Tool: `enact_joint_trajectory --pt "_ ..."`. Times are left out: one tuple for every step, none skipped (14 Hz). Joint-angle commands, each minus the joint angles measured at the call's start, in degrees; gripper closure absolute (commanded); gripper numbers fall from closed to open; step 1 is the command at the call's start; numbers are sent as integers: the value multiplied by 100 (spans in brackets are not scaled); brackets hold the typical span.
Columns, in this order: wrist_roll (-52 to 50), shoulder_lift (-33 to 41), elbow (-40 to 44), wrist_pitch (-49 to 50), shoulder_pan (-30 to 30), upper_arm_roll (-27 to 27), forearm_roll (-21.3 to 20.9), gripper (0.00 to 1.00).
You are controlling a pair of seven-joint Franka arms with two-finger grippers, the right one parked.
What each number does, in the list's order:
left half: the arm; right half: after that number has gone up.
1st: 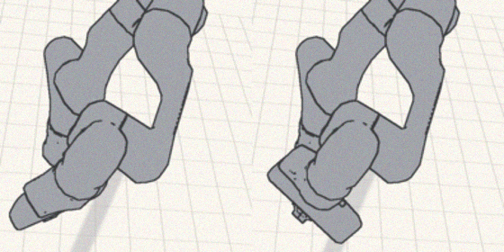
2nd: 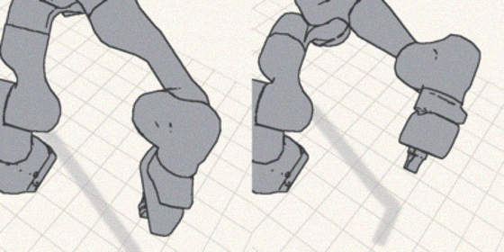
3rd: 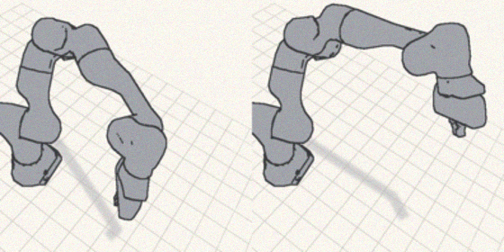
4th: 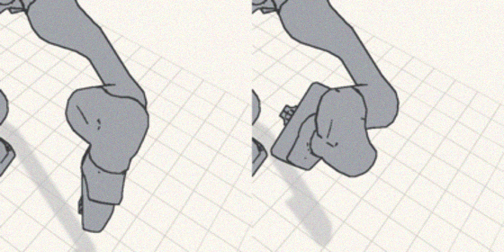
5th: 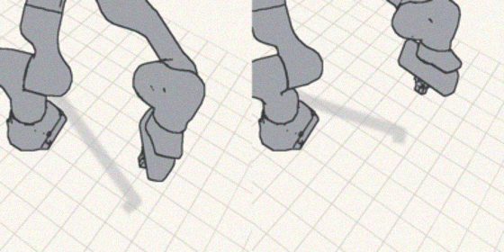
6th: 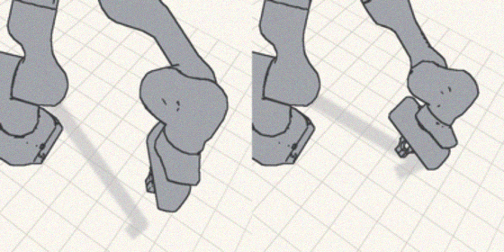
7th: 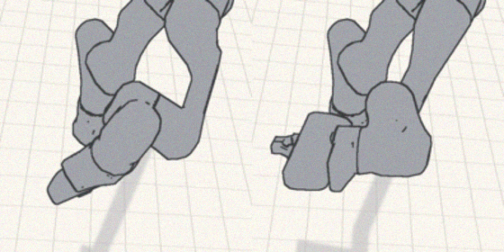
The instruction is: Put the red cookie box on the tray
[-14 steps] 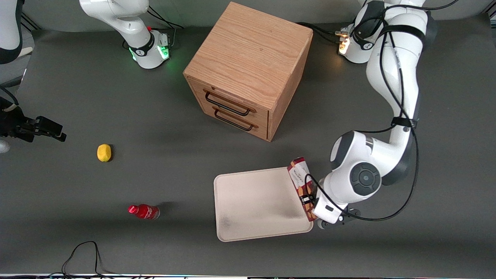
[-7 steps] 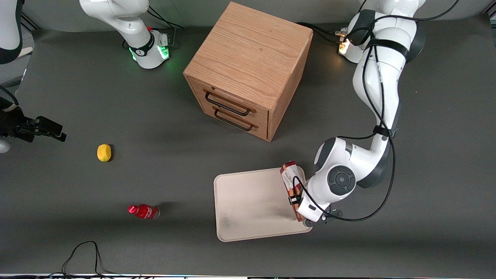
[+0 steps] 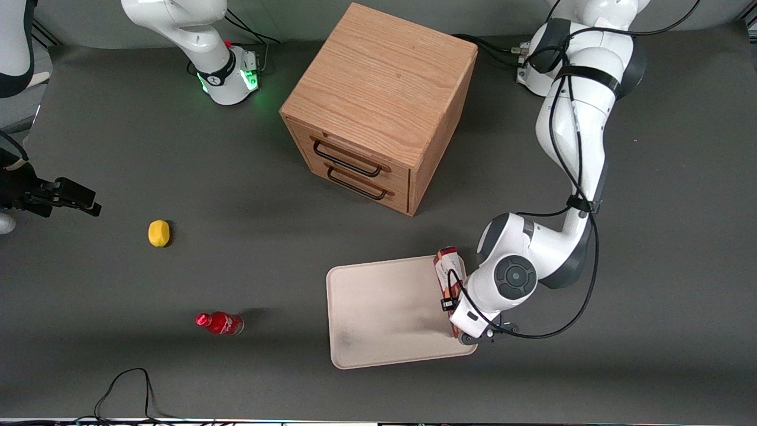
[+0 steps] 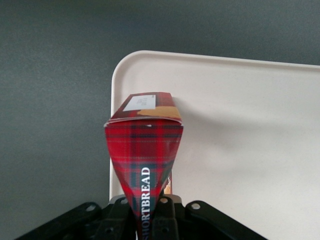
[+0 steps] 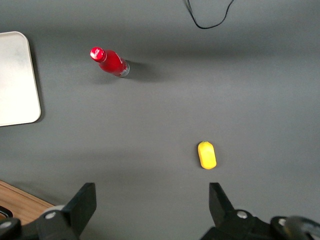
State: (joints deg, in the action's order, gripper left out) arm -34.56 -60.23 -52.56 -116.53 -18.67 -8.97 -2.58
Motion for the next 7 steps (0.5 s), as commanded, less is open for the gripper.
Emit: enact_joint_trajectory --pt "81 -138 238 -37 -67 54 -68 100" --pt "81 -138 246 -37 -49 54 -68 87" --pt "81 -138 238 -37 -58 54 -68 14" --pt "73 -138 238 -37 -49 54 -68 0" --pt "81 -138 238 -28 -49 54 -76 0" --pt "81 -138 229 -28 -32 54 -76 0" --pt "81 -138 238 -19 -23 54 -76 0"
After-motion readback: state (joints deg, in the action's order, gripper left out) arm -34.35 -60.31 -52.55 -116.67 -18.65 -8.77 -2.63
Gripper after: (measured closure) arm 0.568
